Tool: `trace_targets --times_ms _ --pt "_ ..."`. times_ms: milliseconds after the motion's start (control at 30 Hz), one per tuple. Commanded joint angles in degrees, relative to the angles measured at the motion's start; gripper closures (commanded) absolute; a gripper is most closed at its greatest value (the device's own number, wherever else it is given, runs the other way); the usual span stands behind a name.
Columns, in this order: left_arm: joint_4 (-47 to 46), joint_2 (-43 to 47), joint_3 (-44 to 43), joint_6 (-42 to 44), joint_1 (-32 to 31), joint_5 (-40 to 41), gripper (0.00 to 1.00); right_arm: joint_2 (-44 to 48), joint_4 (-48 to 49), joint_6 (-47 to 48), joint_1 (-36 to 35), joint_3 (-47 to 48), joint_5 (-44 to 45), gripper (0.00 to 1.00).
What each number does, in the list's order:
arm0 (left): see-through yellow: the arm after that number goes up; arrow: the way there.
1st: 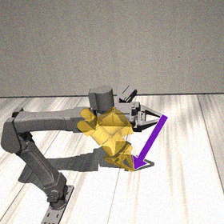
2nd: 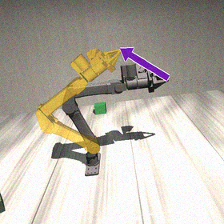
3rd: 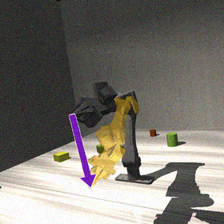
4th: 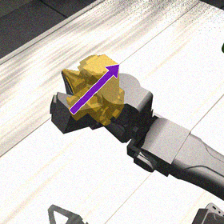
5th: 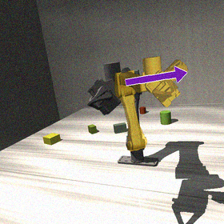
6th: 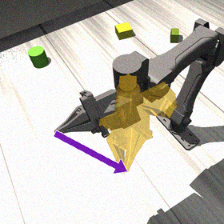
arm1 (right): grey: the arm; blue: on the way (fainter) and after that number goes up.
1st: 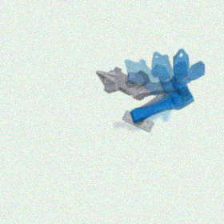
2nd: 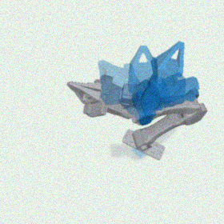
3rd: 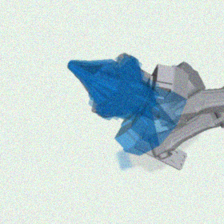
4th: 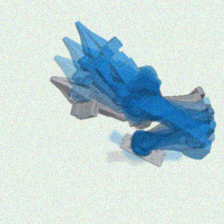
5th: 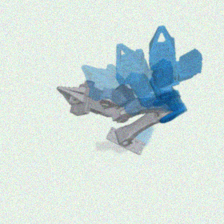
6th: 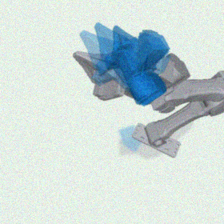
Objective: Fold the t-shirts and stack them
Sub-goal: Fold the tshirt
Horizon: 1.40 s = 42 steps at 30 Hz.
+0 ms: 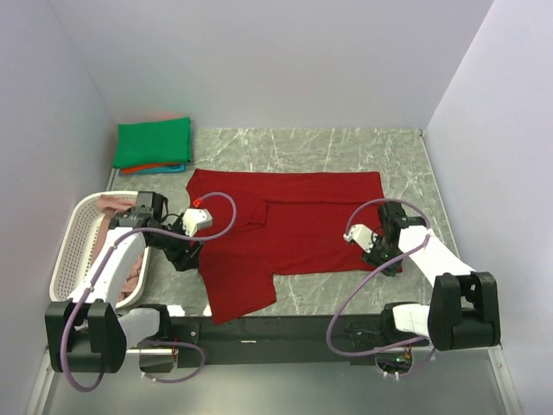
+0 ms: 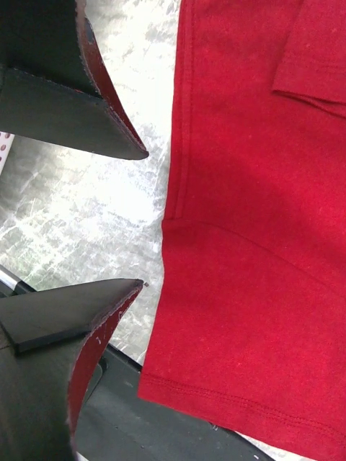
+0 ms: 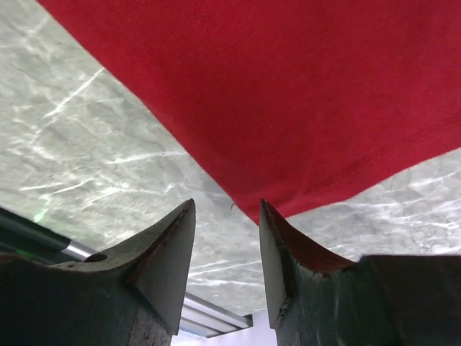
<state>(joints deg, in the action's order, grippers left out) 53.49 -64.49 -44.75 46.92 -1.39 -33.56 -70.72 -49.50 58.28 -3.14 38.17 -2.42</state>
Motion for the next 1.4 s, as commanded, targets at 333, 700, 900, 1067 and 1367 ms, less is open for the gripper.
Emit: trace_targets --times_ms 333,700,900,1067,1367 --pt "0.73 2.97 1.51 1.86 -0.19 -0.01 0.26 -3.2 8.8 6.05 0.76 -2.31 4.7 0.52" --pt "-0.49 1.82 1.86 0.72 -4.93 2.18 0.26 -5.92 12.84 6.5 1.73 -5.3 5.49 0.5" --pt "-3.13 3.14 4.76 -2.18 -13.11 5.0 0.26 -5.49 7.76 5.09 2.78 -0.57 3.39 0.44" --pt "-4.62 2.0 4.5 -3.41 -14.08 4.38 0.26 -0.92 0.47 7.1 2.87 3.22 1.19 0.47" --pt "-6.03 -0.02 3.8 -3.41 -14.08 4.12 0.26 -1.7 0.79 8.95 2.87 0.24 1.89 0.47"
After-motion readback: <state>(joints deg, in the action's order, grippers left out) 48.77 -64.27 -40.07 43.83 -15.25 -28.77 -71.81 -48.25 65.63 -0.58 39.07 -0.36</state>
